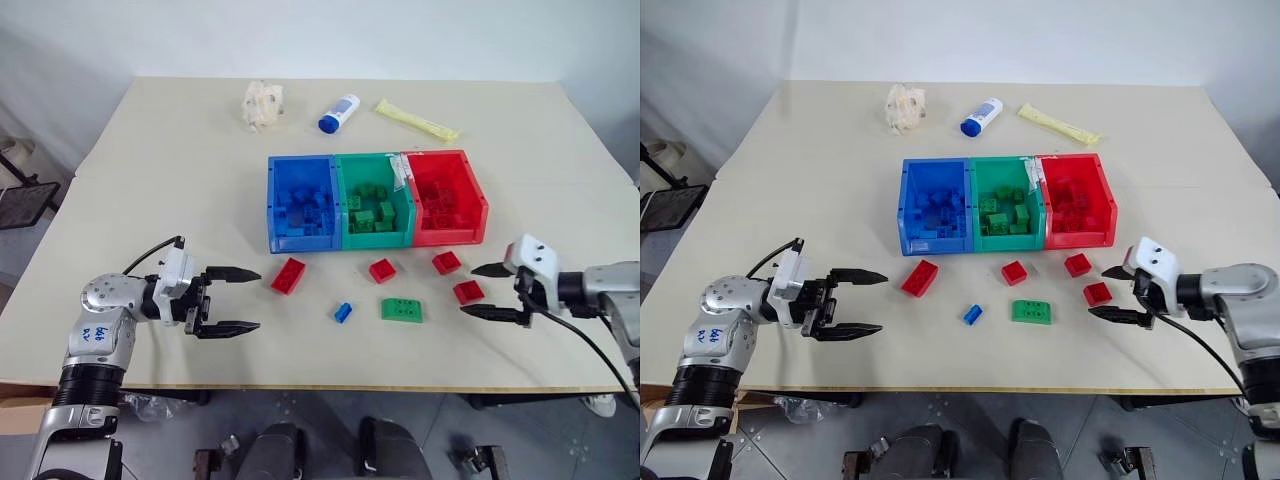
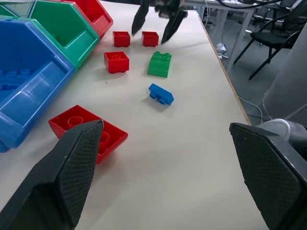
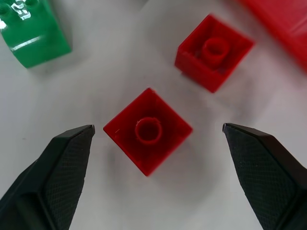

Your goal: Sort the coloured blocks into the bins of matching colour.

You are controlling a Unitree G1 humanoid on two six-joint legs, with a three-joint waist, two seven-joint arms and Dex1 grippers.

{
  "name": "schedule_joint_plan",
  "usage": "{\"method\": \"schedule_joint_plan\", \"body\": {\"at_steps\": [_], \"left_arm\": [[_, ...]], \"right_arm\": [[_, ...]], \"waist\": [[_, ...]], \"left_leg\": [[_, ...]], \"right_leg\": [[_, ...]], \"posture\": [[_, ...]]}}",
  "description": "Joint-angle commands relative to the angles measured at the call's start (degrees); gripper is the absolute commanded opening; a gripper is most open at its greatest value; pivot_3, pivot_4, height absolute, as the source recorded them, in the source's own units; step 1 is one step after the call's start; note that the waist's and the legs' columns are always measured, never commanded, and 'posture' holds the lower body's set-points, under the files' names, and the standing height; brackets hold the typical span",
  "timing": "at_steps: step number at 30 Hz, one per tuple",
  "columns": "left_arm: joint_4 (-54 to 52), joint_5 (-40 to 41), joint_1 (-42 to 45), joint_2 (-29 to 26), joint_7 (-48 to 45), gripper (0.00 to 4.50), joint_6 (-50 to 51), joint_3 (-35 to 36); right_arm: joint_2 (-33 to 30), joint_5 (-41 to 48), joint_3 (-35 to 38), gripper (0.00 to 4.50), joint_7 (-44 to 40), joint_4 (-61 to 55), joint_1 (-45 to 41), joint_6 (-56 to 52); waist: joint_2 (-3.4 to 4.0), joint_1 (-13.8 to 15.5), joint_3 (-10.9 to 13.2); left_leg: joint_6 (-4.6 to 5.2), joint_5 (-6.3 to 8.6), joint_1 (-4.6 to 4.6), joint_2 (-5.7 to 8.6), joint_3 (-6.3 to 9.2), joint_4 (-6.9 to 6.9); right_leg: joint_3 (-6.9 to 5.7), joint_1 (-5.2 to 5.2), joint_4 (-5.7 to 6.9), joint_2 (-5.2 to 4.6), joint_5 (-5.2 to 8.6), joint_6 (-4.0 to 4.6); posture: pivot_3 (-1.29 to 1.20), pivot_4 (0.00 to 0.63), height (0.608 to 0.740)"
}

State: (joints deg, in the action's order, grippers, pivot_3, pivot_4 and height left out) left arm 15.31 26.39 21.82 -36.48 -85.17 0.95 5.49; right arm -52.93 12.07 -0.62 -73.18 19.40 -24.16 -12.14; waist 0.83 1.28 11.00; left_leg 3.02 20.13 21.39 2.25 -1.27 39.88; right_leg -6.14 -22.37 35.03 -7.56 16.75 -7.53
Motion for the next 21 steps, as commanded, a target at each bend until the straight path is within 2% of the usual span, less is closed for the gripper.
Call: {"method": "schedule_joint_plan", "body": {"at_steps": [1, 3, 8, 9, 15, 19, 21], "left_arm": [[-2.1, 0.8, -0.5, 0.0, 0.0, 4.5, -0.7, 0.2], [-2.1, 0.9, -0.4, 0.1, 0.0, 4.5, -0.7, 0.3], [-1.6, 0.7, 0.0, -0.1, 0.0, 4.5, -0.4, 0.2], [-1.4, 0.7, 0.2, -0.1, -0.1, 4.5, -0.4, 0.1], [-0.1, 0.6, 1.2, 0.4, -0.2, 4.5, -0.5, -0.2], [1.5, 0.3, 2.6, 1.0, -0.1, 4.5, -1.2, -0.5], [2.4, 0.0, 3.3, 1.8, 0.1, 4.5, -1.8, -0.9]], "right_arm": [[1.0, -0.7, -0.4, 4.31, -0.1, 1.1, -1.1, 1.8], [1.1, -1.1, -0.3, 3.84, 0.6, 1.0, -0.5, 2.1], [0.9, 0.0, 1.5, 2.21, 2.5, -2.0, 1.3, 1.5], [0.6, 0.3, 2.2, 2.06, 3.0, -3.4, 2.0, 1.0], [-1.3, 2.8, 6.4, 2.06, 6.0, -12.3, 2.2, -4.6], [0.5, 2.5, 7.2, 2.06, 10.0, -10.6, -5.6, -5.6], [3.4, -0.3, 5.1, 2.06, 13.2, -3.1, -13.9, -2.6]], "waist": [[0.0, -0.1, 0.0], [0.0, -0.2, 0.0], [0.0, -0.1, 0.0], [0.0, -0.1, 0.0], [0.0, -0.1, 0.0], [0.0, -0.2, 0.0], [0.0, -0.5, 0.0]], "left_leg": [[0.0, 0.0, -0.01, -0.01, 0.0, 0.0], [-0.01, 0.0, -0.01, -0.04, 0.01, 0.02], [-0.01, 0.01, -0.01, -0.03, 0.0, 0.03], [-0.01, 0.01, -0.01, -0.03, 0.01, 0.04], [-0.02, 0.01, 0.0, -0.03, -0.01, 0.04], [-0.02, 0.01, 0.0, -0.04, -0.03, 0.06], [-0.03, 0.01, -0.01, -0.04, -0.03, 0.06]], "right_leg": [[0.0, 0.0, 0.01, 0.0, 0.0, 0.0], [0.0, 0.0, 0.02, 0.0, 0.0, 0.0], [0.0, 0.0, 0.02, 0.0, 0.0, 0.0], [0.01, 0.01, 0.03, -0.01, 0.0, 0.0], [0.02, -0.02, 0.04, 0.0, 0.0, 0.0], [0.03, -0.04, 0.05, 0.01, 0.0, 0.0], [0.04, -0.06, 0.08, 0.0, 0.0, 0.0]], "posture": [[0.0, 0.15, 0.74], [0.0, 0.15, 0.74], [0.0, 0.15, 0.74], [0.0, 0.15, 0.74], [0.0, 0.15, 0.74], [0.0, 0.15, 0.74], [0.0, 0.15, 0.74]]}}
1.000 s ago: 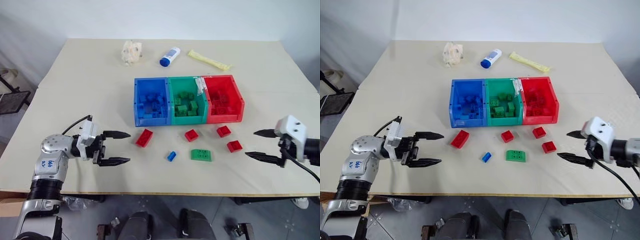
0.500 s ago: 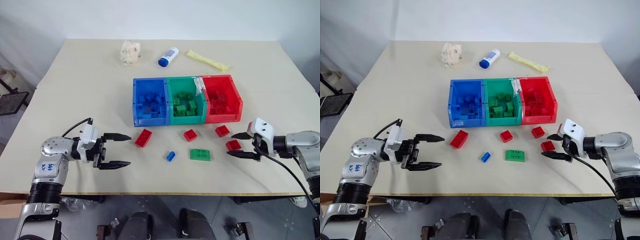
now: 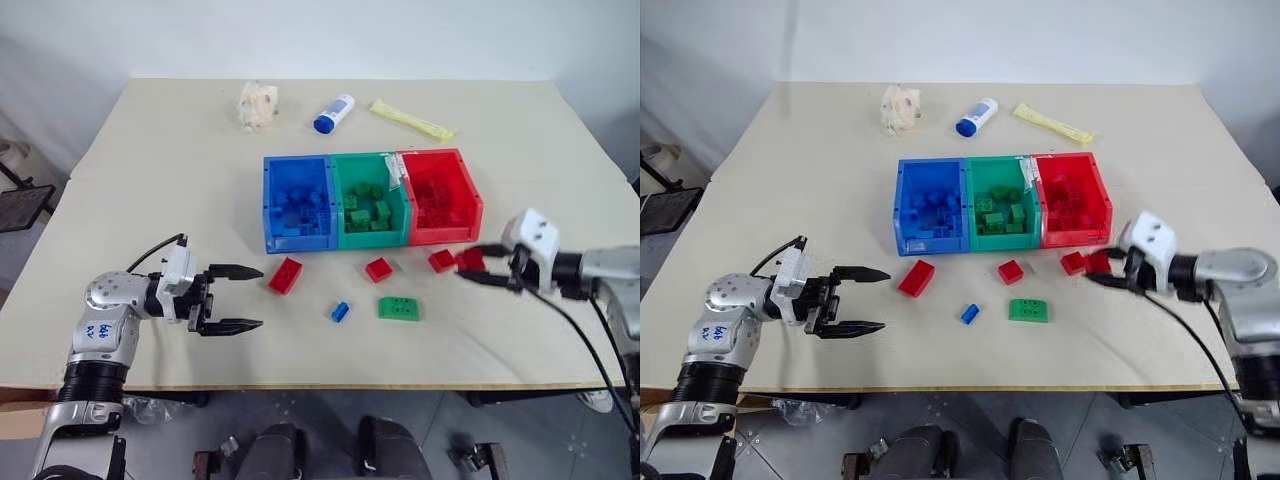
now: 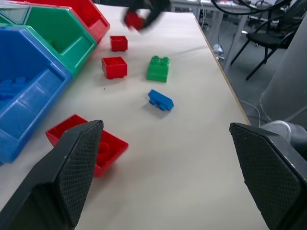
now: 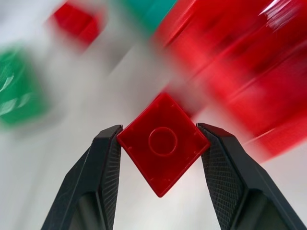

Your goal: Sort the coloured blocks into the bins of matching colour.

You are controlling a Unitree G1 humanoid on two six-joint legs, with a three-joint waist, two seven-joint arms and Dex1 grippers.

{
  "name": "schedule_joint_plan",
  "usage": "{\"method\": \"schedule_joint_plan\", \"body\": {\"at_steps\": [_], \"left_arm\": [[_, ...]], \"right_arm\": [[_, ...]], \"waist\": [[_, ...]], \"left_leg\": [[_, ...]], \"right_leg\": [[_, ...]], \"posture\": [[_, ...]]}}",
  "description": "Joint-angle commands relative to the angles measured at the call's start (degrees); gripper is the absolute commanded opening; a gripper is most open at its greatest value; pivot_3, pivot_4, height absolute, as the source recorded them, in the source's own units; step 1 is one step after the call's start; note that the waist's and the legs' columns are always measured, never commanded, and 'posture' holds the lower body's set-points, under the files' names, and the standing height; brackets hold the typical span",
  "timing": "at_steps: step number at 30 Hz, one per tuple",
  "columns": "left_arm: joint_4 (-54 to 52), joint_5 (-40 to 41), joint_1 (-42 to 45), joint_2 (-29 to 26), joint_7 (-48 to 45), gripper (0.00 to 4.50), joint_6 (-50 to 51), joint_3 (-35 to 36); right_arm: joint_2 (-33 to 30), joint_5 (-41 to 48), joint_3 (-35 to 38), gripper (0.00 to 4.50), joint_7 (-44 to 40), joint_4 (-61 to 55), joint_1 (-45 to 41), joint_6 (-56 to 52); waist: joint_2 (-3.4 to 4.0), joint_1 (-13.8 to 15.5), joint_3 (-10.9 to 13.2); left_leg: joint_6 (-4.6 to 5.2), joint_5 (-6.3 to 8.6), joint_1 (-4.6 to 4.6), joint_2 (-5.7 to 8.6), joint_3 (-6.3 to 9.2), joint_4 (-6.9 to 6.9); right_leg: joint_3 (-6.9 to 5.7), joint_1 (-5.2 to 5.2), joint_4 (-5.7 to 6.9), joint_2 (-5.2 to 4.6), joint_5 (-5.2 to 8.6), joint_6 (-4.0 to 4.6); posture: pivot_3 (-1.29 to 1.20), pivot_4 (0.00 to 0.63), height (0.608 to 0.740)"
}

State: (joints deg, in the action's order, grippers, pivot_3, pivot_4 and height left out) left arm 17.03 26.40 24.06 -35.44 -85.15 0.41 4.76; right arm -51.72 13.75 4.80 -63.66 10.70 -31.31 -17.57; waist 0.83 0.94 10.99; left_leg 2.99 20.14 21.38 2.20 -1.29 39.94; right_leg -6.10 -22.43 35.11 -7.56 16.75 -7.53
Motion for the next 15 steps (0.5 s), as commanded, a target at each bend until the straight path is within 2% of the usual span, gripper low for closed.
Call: {"method": "schedule_joint_plan", "body": {"at_steps": [1, 2, 5, 9, 15], "left_arm": [[0.9, -0.2, 1.3, 1.0, 0.2, 4.5, -1.5, -0.3], [1.1, -0.3, 1.5, 1.3, 0.3, 4.5, -1.7, -0.5], [1.6, -0.6, 2.0, 1.7, 0.4, 4.5, -2.2, -0.9], [1.5, -0.4, 2.2, 2.0, 0.8, 4.5, -2.4, -1.1], [2.0, -0.2, 2.7, 2.2, 0.4, 4.5, -2.4, -1.2]], "right_arm": [[3.7, -3.1, -1.1, 2.06, 5.0, 9.4, -10.3, 4.0], [4.9, -4.3, -2.0, 2.06, 5.7, 13.0, -13.1, 5.3], [6.6, -9.4, -4.6, 3.11, 9.0, 23.2, -18.1, 10.6], [7.7, -8.3, -4.2, 4.48, 7.0, 24.8, -19.5, 12.7], [5.0, -6.1, -2.4, 4.48, 3.4, 19.5, -16.3, 11.1]], "waist": [[0.0, -0.4, 0.0], [0.0, -0.9, 0.0], [-0.01, -1.0, 0.0], [0.0, -1.1, 0.0], [0.0, -1.0, 0.0]], "left_leg": [[0.0, 0.0, 0.0, 0.01, -0.01, 0.0], [0.0, 0.0, 0.0, 0.02, -0.02, 0.0], [-0.01, 0.0, 0.02, 0.02, 0.1, -0.08], [0.01, 0.0, 0.26, 0.17, 0.32, -0.12], [0.02, 0.0, 0.29, 0.11, 0.29, -0.04]], "right_leg": [[-0.01, 0.0, -0.01, 0.01, 0.0, 0.0], [-0.01, 0.0, 0.0, 0.03, 0.0, 0.0], [-0.04, -0.01, 0.03, 0.03, 0.0, 0.01], [-0.06, -0.12, 0.01, -0.03, 0.0, 0.01], [-0.31, -0.1, 0.0, 0.01, 0.0, 0.01]], "posture": [[0.0, 0.15, 0.74], [0.0, 0.15, 0.74], [0.0, 0.15, 0.74], [0.0, 0.15, 0.74], [0.0, 0.15, 0.74]]}}
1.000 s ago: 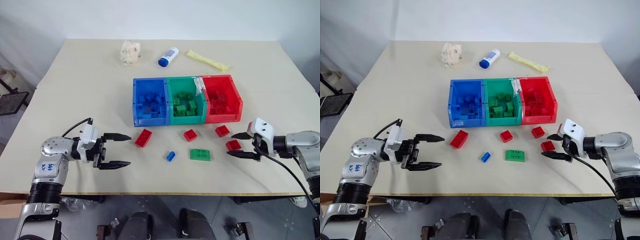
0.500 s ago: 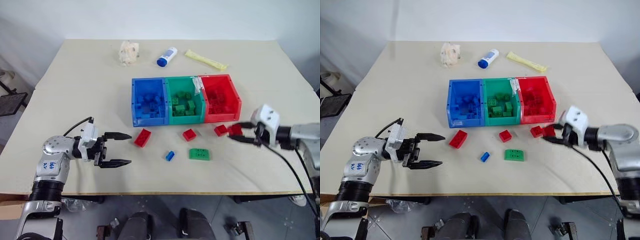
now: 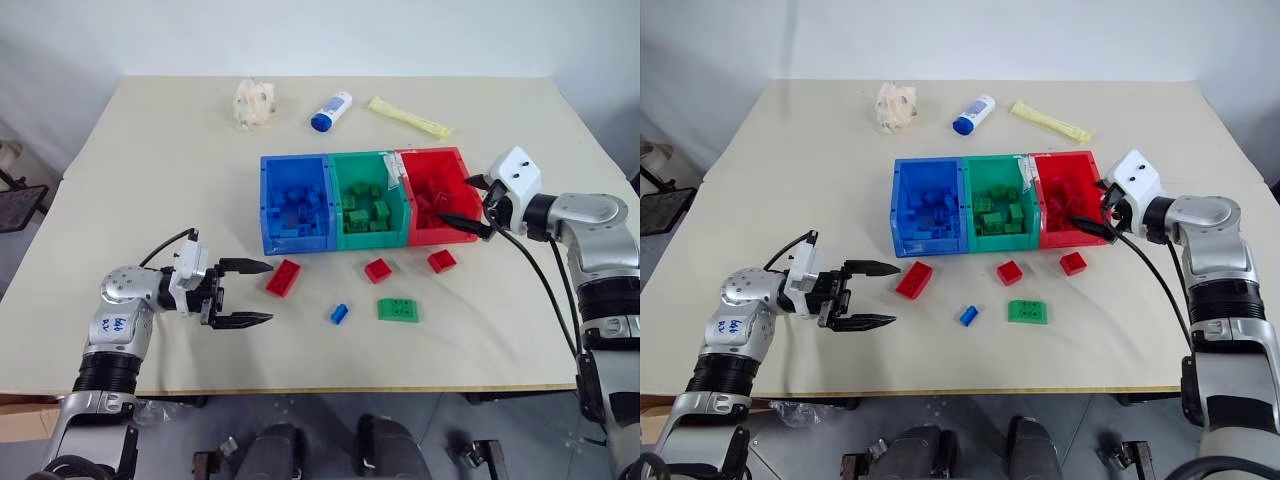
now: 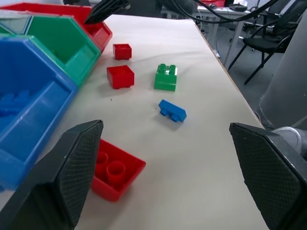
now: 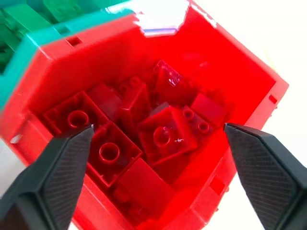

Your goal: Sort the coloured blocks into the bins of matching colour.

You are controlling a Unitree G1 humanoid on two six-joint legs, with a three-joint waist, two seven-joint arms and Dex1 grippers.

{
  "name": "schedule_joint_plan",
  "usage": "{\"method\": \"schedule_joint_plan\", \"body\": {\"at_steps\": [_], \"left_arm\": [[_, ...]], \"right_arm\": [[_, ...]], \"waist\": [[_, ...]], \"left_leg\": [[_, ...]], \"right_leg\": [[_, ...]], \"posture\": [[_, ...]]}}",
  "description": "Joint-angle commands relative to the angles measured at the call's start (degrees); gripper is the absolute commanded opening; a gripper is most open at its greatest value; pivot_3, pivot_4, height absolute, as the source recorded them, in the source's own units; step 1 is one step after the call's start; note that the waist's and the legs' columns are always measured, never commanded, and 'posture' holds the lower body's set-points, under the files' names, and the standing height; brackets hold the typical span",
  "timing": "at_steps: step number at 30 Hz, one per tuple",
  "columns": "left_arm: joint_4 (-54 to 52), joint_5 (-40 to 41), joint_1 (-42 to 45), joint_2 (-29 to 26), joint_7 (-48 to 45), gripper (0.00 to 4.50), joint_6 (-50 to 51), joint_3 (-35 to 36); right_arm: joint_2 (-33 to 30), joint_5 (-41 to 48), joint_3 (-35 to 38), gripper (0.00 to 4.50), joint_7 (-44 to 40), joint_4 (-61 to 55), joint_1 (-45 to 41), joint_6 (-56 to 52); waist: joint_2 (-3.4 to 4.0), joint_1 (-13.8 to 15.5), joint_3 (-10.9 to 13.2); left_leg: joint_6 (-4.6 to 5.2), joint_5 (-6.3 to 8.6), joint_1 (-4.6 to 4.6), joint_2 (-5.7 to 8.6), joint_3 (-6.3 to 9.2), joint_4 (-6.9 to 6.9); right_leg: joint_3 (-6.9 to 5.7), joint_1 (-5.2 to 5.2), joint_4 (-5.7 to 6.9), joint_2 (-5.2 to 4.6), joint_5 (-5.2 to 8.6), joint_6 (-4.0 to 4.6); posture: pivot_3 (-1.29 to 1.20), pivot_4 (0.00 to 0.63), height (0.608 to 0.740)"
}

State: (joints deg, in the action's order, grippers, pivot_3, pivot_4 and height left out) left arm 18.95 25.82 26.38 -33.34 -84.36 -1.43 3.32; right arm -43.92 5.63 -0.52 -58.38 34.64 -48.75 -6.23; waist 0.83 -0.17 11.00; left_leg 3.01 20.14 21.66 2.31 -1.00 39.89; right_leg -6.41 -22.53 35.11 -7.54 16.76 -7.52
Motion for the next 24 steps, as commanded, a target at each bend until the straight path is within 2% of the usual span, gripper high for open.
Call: {"method": "schedule_joint_plan", "body": {"at_steps": [1, 4, 7, 13, 19, 24], "left_arm": [[0.2, 0.3, 0.5, 0.1, -0.5, 4.5, -0.6, 0.2], [1.0, 0.1, 1.0, 0.2, -0.7, 4.5, -0.8, 0.1], [2.2, 0.0, 1.8, 0.3, -1.1, 4.5, -1.3, 0.1], [4.2, -0.3, 2.6, 0.4, -1.7, 4.5, -2.3, 0.2], [5.3, -0.3, 3.0, 0.1, -2.2, 4.5, -2.7, 0.4], [5.6, -0.3, 2.9, -0.1, -2.2, 4.5, -3.0, 0.3]], "right_arm": [[-3.4, 2.7, 3.3, 4.48, -2.8, -5.9, 2.3, -0.9], [-6.4, 6.1, 5.2, 4.48, -6.8, -12.5, 7.8, -4.2], [-11.2, 11.3, 9.3, 4.48, -12.7, -21.7, 18.0, -8.1], [-16.7, 14.7, 18.7, 4.48, -16.1, -28.7, 36.2, -8.7], [-17.1, 17.5, 27.6, 4.48, -16.1, -31.6, 46.5, -10.0], [-16.2, 17.3, 27.0, 4.48, -13.0, -33.8, 47.4, -12.5]], "waist": [[0.0, 0.1, 0.0], [0.0, 0.3, 0.0], [0.0, 0.7, 0.0], [0.0, 1.5, 0.0], [0.0, 1.6, 0.0], [0.0, 1.5, 0.0]], "left_leg": [[0.0, 0.0, 0.0, -0.01, 0.01, 0.05], [0.01, 0.0, 0.0, -0.01, 0.07, 0.11], [0.01, 0.0, 0.01, 0.01, 0.12, 0.1], [0.02, 0.0, -0.04, -0.01, -0.08, 0.13], [0.02, 0.0, -0.14, -0.04, -0.19, 0.11], [0.02, 0.0, -0.16, -0.06, -0.22, 0.1]], "right_leg": [[0.01, 0.02, 0.02, 0.0, 0.0, 0.0], [0.09, 0.09, 0.02, -0.02, 0.0, 0.0], [0.11, 0.1, 0.0, -0.02, 0.0, 0.0], [0.0, 0.12, -0.01, 0.0, -0.01, -0.01], [0.11, 0.15, -0.02, 0.0, -0.01, -0.02], [0.18, 0.15, -0.04, -0.02, -0.01, -0.02]], "posture": [[0.0, 0.15, 0.74], [0.0, 0.15, 0.74], [0.0, 0.15, 0.74], [0.0, 0.15, 0.74], [0.0, 0.15, 0.74], [0.0, 0.15, 0.74]]}}
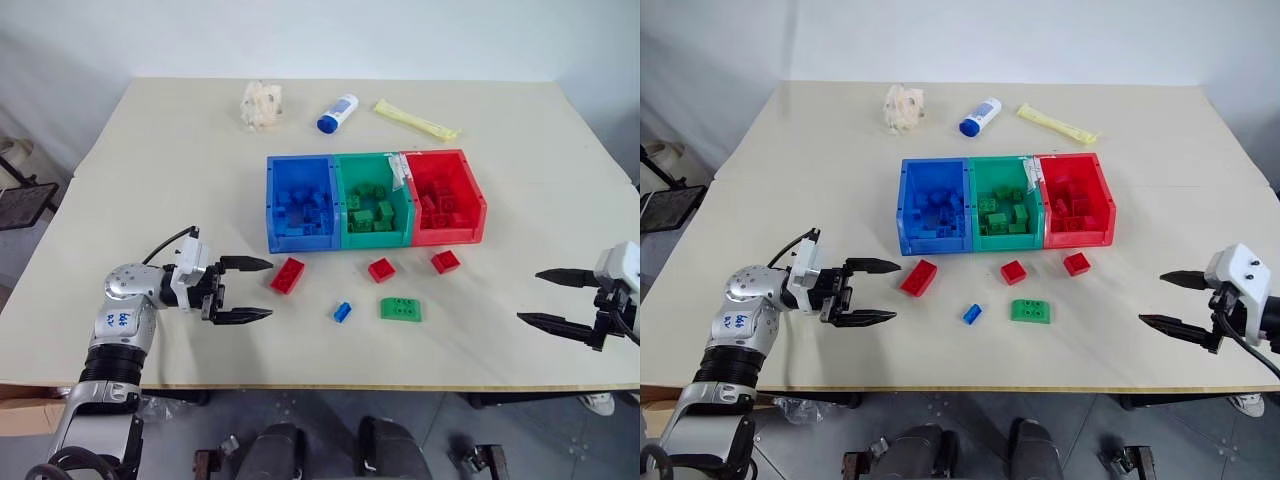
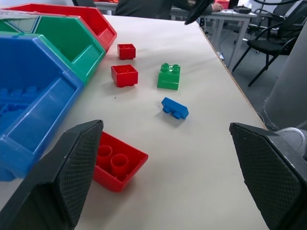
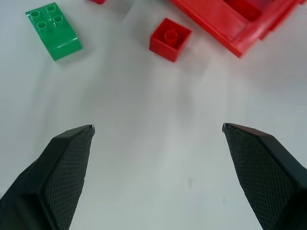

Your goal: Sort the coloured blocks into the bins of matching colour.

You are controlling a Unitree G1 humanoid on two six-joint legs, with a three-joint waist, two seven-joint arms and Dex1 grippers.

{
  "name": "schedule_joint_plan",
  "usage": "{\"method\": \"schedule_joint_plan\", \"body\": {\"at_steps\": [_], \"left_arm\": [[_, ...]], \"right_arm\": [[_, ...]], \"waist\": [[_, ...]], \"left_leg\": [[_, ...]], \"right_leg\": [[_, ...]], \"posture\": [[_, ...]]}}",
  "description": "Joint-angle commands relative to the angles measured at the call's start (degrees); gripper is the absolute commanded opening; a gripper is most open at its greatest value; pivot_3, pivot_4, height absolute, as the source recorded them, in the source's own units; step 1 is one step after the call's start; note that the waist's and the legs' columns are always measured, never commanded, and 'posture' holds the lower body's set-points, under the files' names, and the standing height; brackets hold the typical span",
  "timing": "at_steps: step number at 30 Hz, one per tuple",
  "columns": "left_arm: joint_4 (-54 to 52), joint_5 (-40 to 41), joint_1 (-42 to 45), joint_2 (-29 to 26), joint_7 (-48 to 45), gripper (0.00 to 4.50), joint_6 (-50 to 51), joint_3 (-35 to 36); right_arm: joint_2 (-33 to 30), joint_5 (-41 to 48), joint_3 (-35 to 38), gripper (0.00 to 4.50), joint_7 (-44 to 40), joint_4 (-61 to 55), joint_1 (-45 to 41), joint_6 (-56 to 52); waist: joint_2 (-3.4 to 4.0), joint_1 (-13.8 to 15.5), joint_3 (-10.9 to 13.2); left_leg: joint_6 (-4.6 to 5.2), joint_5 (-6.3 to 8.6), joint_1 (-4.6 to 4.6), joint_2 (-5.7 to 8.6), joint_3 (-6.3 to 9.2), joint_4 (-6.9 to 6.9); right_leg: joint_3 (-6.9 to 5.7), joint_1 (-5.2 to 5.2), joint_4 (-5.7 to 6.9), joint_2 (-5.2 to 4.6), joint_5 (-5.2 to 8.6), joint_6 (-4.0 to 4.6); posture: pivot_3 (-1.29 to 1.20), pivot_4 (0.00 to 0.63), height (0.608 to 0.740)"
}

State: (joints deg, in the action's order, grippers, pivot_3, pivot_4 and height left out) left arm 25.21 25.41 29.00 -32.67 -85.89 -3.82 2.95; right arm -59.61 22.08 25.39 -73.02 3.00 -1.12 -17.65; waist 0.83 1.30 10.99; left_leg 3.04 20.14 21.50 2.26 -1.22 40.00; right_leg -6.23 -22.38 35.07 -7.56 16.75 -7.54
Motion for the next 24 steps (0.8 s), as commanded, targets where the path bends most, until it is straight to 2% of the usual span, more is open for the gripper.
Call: {"method": "schedule_joint_plan", "body": {"at_steps": [1, 7, 14, 18, 23, 24], "left_arm": [[-0.8, 0.1, 0.2, -0.8, -0.7, 4.5, -0.6, 0.7], [-4.8, 1.0, -2.0, -0.8, 0.2, 4.5, 0.7, 0.8], [-8.5, 1.6, -4.3, -1.8, 1.0, 4.5, 2.5, 1.9], [-9.7, 1.7, -5.0, -2.2, 1.9, 4.5, 3.1, 2.3], [-10.6, 1.9, -5.3, -2.2, 2.4, 4.5, 3.6, 2.3], [-10.7, 1.9, -5.3, -2.2, 2.4, 4.5, 3.6, 2.3]], "right_arm": [[-0.1, 1.0, 0.7, 4.48, 2.2, -2.5, -0.5, -1.4], [12.1, 0.5, -6.5, 4.48, 15.4, -4.8, -8.0, -5.0], [22.4, -1.4, -10.9, 4.48, 24.8, -2.6, -11.6, -3.4], [27.1, -3.3, -11.7, 4.48, 30.9, 0.9, -14.2, -1.5], [29.9, -5.0, -13.1, 4.48, 34.3, 5.1, -15.4, 1.2], [30.3, -4.7, -12.9, 4.1, 34.7, 5.3, -15.4, 1.6]], "waist": [[0.0, 0.0, 0.0], [-0.06, -0.1, 0.0], [-0.02, 0.1, 0.0], [-0.02, -0.1, 0.0], [-0.01, -0.1, 0.0], [-0.01, -0.1, 0.0]], "left_leg": [[0.0, 0.0, -0.01, -0.01, 0.0, -0.01], [-0.02, 0.01, -0.02, -0.04, 0.04, 0.0], [-0.01, 0.0, 0.01, 0.06, 0.12, 0.01], [-0.02, 0.01, 0.0, 0.04, 0.13, -0.01], [-0.02, 0.01, 0.0, 0.06, 0.1, -0.02], [-0.02, 0.01, 0.0, 0.06, 0.1, -0.02]], "right_leg": [[0.02, 0.0, 0.01, 0.0, 0.0, 0.0], [0.09, -0.02, 0.03, 0.0, 0.0, 0.0], [0.1, -0.01, 0.07, -0.01, 0.0, 0.0], [0.13, -0.03, 0.09, 0.02, 0.0, 0.0], [0.12, -0.08, 0.16, 0.03, 0.0, 0.0], [0.11, -0.08, 0.17, 0.03, 0.0, 0.01]], "posture": [[0.0, 0.15, 0.74], [0.0, 0.15, 0.74], [0.0, 0.15, 0.74], [0.0, 0.15, 0.74], [0.0, 0.15, 0.74], [0.0, 0.15, 0.74]]}}
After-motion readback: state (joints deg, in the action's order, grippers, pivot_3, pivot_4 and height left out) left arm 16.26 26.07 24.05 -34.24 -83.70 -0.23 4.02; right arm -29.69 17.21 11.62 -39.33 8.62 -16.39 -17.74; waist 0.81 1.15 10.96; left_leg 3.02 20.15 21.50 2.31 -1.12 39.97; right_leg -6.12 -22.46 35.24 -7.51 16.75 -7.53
